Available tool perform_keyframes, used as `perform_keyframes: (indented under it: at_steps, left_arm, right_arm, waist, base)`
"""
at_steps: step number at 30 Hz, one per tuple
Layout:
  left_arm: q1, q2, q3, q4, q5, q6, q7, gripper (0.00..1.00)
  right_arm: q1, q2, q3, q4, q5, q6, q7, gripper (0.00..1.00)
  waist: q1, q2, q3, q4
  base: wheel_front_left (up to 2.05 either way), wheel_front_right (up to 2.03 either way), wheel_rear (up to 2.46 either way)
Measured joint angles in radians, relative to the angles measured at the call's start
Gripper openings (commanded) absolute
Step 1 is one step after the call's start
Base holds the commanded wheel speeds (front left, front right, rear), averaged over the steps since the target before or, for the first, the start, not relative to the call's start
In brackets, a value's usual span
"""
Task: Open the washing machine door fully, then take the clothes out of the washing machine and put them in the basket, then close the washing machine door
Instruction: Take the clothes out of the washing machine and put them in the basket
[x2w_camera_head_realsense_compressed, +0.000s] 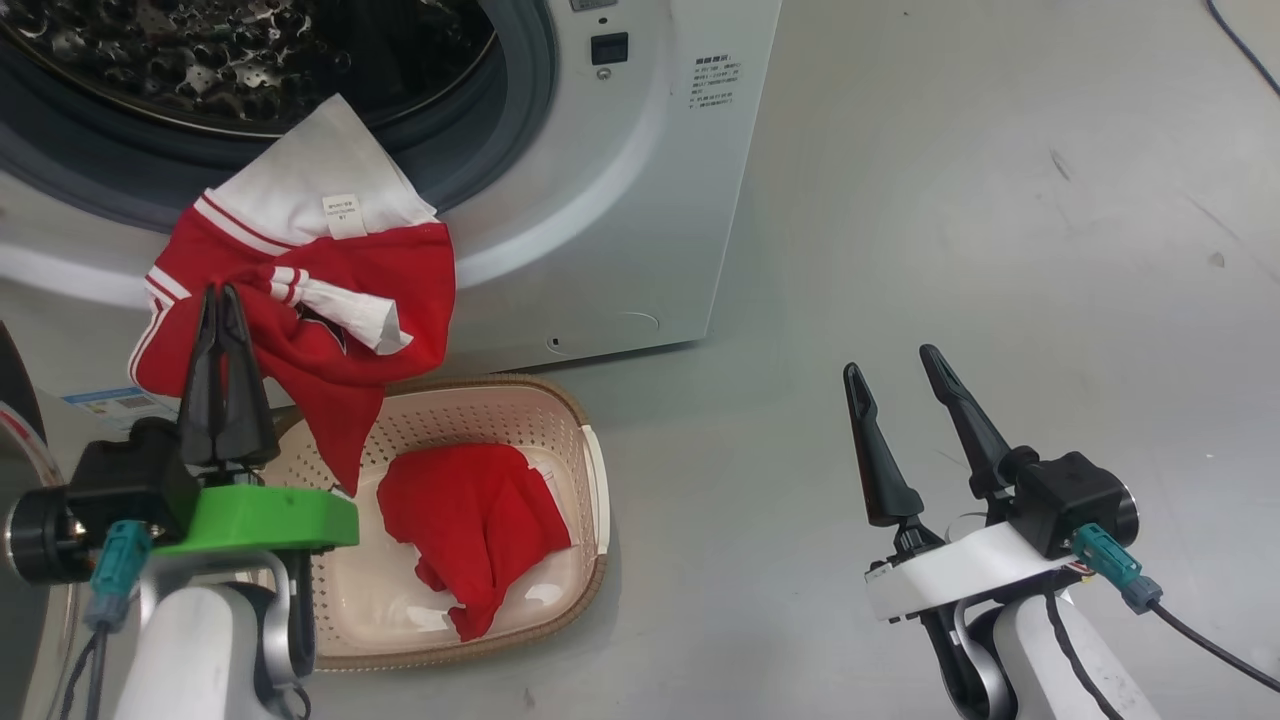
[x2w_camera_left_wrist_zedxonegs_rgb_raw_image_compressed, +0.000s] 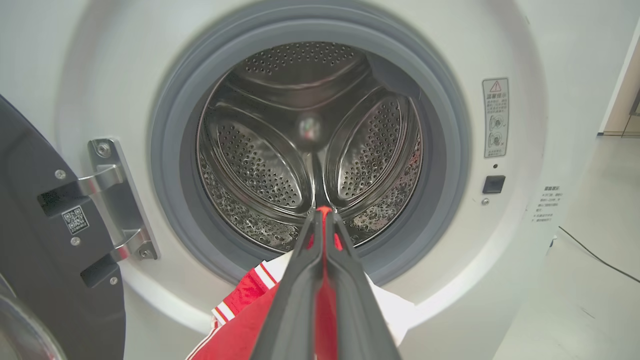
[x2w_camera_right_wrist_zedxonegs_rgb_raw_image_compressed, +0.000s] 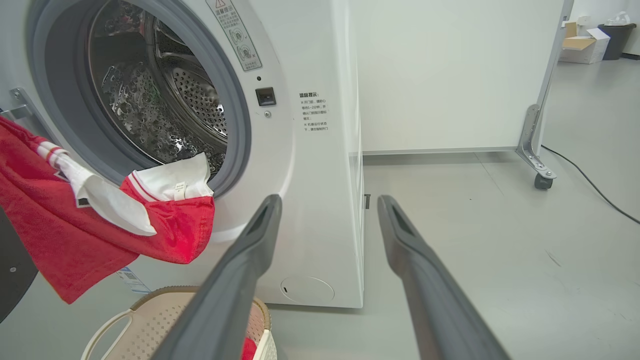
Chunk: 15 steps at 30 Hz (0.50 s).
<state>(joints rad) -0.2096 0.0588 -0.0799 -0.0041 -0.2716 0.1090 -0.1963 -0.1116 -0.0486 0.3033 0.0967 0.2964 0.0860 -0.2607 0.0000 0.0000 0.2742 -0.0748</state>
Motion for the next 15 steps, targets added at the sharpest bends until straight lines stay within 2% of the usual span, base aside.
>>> perform_keyframes:
  at_steps: [15]
  left_arm:
    - [0.03,-0.012,-0.04,0.164,-0.039,0.0,-0.012,0.0]
  right_arm:
    - [-0.026,0.0,0.006,-0.042,0.0,0.001,0.0,1.0]
  waist:
    - [0.0,0.0,0.106,-0.02]
  base:
    - [0.0,0.0,0.0]
